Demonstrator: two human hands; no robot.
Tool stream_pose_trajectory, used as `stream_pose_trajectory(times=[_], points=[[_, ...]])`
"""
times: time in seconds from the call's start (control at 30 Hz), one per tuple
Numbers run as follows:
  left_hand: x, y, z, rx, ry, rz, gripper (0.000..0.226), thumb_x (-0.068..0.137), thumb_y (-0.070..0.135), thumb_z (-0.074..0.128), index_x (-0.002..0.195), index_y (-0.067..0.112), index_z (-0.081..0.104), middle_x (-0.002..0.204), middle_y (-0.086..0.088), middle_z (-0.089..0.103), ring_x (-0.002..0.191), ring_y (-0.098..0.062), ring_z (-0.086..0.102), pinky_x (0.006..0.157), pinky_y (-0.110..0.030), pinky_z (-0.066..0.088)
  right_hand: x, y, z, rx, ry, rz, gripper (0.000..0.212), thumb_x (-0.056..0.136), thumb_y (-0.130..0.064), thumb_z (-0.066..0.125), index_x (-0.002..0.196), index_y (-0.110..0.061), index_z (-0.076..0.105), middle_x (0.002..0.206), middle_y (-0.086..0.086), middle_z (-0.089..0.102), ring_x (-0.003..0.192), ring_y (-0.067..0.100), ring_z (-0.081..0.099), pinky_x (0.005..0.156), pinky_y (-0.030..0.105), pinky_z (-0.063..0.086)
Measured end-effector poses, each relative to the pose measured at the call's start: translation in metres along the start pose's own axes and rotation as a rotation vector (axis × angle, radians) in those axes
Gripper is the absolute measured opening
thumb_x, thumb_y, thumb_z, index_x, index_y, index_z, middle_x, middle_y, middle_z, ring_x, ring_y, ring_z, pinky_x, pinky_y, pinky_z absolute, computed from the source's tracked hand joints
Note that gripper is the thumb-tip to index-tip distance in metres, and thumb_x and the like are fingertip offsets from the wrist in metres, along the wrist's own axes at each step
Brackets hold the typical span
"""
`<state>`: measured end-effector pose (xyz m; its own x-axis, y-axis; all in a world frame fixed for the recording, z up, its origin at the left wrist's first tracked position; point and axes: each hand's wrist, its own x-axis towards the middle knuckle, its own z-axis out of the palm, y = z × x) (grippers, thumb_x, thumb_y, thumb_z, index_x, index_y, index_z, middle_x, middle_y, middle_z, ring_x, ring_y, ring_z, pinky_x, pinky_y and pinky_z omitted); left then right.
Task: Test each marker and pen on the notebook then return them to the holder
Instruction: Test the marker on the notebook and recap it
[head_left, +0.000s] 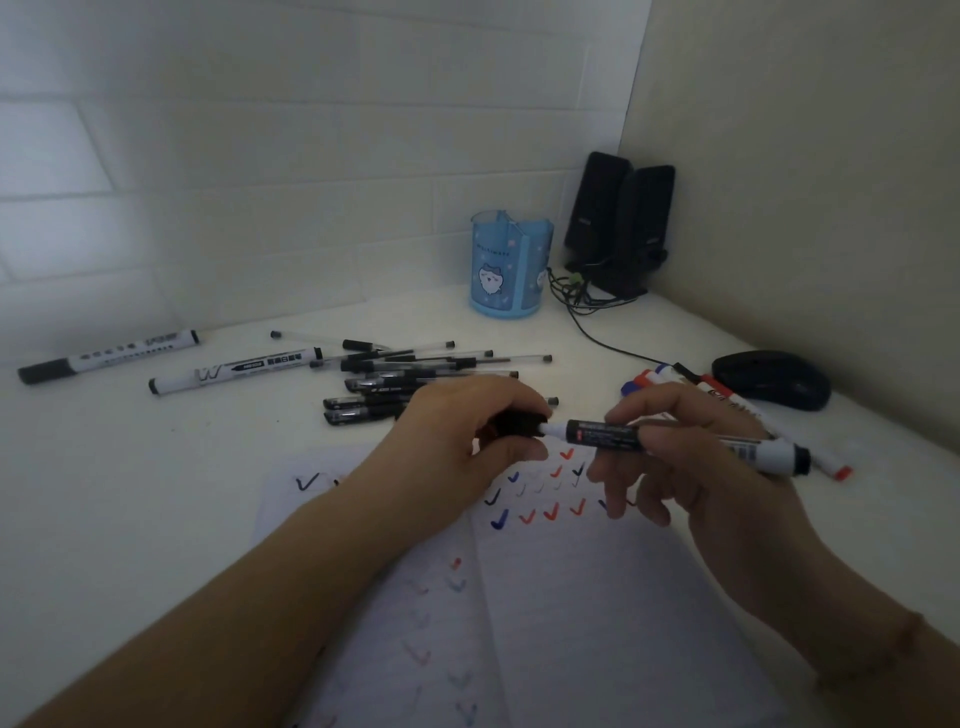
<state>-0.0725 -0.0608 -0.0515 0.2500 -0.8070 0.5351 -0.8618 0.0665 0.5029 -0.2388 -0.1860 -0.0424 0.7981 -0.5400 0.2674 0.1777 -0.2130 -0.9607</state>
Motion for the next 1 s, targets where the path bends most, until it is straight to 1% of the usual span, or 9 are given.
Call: stream_pose_trajectory(times=[0.1,0.17,0.23,0.33,0.47,0.67,0.8,0.93,1.0], points=[[-0.001,-0.001,0.002,-0.011,0.008,0.069,0.027,0.081,0.023,0.073,0.107,0.024,0.068,0.089,0.025,0.059,0.083,0.003,0.058,0.078,-0.009,0.045,0.001,0.0,0.0,0.044,-0.041,0.018,0.035,0.061,-0.042,0.065,0.083,-0.014,0.066,0.074,0.018,0.07,0.052,0.031,0.062,0.039,0.024,0.041],[-0.001,0.0,0.003,-0.038,0.019,0.083,0.028,0.082,0.025,0.071,0.11,0.024,0.068,0.089,0.02,0.063,0.082,0.001,0.059,0.077,-0.008,0.044,0.001,0.0,0.0,0.099,-0.083,0.025,0.039,0.056,-0.051,0.077,0.079,-0.021,0.069,0.074,0.018,0.07,0.051,0.03,0.062,0.038,0.025,0.042],[-0.003,0.003,0.002,-0.101,0.025,0.054,0.032,0.084,0.03,0.067,0.116,0.031,0.062,0.089,0.018,0.066,0.082,-0.002,0.062,0.078,-0.011,0.047,0.001,-0.001,0.0,0.156,-0.112,0.02,0.045,0.058,-0.059,0.076,0.08,-0.02,0.069,0.074,0.018,0.069,0.05,0.03,0.062,0.039,0.024,0.044],[-0.003,0.008,0.001,-0.146,0.006,0.025,0.038,0.085,0.03,0.063,0.121,0.038,0.052,0.09,0.015,0.066,0.083,-0.003,0.064,0.078,-0.014,0.049,-0.001,-0.001,0.0,0.155,-0.12,-0.027,0.044,0.067,-0.057,0.071,0.082,-0.016,0.067,0.074,0.019,0.069,0.053,0.032,0.064,0.043,0.025,0.047],[-0.002,0.013,0.003,-0.081,-0.033,0.062,0.036,0.088,0.028,0.06,0.123,0.033,0.055,0.087,0.02,0.064,0.08,0.002,0.06,0.075,-0.01,0.045,-0.002,0.002,0.0,0.129,-0.095,-0.071,0.045,0.073,-0.058,0.066,0.08,-0.013,0.063,0.072,0.018,0.07,0.055,0.035,0.066,0.046,0.027,0.049],[-0.003,0.019,0.005,-0.066,-0.012,0.141,0.042,0.09,0.027,0.058,0.132,0.026,0.052,0.088,0.014,0.066,0.076,0.001,0.059,0.073,-0.019,0.048,-0.001,0.007,-0.006,0.147,-0.151,-0.038,0.045,0.072,-0.061,0.067,0.077,-0.017,0.062,0.071,0.015,0.071,0.059,0.033,0.067,0.052,0.028,0.051],[-0.006,0.021,0.008,-0.072,0.013,0.127,0.035,0.089,0.025,0.062,0.124,0.025,0.06,0.084,0.02,0.063,0.07,0.012,0.055,0.071,-0.012,0.045,0.001,0.008,-0.005,0.171,-0.17,-0.06,0.045,0.078,-0.051,0.066,0.079,-0.007,0.058,0.064,0.015,0.068,0.052,0.031,0.063,0.048,0.028,0.048],[-0.002,0.015,0.008,-0.029,0.027,-0.037,0.03,0.083,0.034,0.069,0.111,0.04,0.061,0.088,0.02,0.067,0.085,0.004,0.061,0.078,-0.004,0.042,0.009,0.004,-0.017,-0.051,-0.021,-0.081,0.027,0.074,-0.037,0.065,0.084,-0.011,0.065,0.054,0.001,0.056,0.046,0.015,0.046,0.044,0.024,0.041],[-0.001,0.013,0.006,0.041,0.071,-0.081,0.029,0.08,0.036,0.071,0.108,0.034,0.065,0.09,0.015,0.069,0.086,0.0,0.059,0.078,0.0,0.037,0.012,-0.001,-0.03,0.077,0.089,-0.063,0.009,0.072,-0.024,0.069,0.077,-0.017,0.066,0.053,0.003,0.051,0.044,0.016,0.04,0.042,0.024,0.037]])
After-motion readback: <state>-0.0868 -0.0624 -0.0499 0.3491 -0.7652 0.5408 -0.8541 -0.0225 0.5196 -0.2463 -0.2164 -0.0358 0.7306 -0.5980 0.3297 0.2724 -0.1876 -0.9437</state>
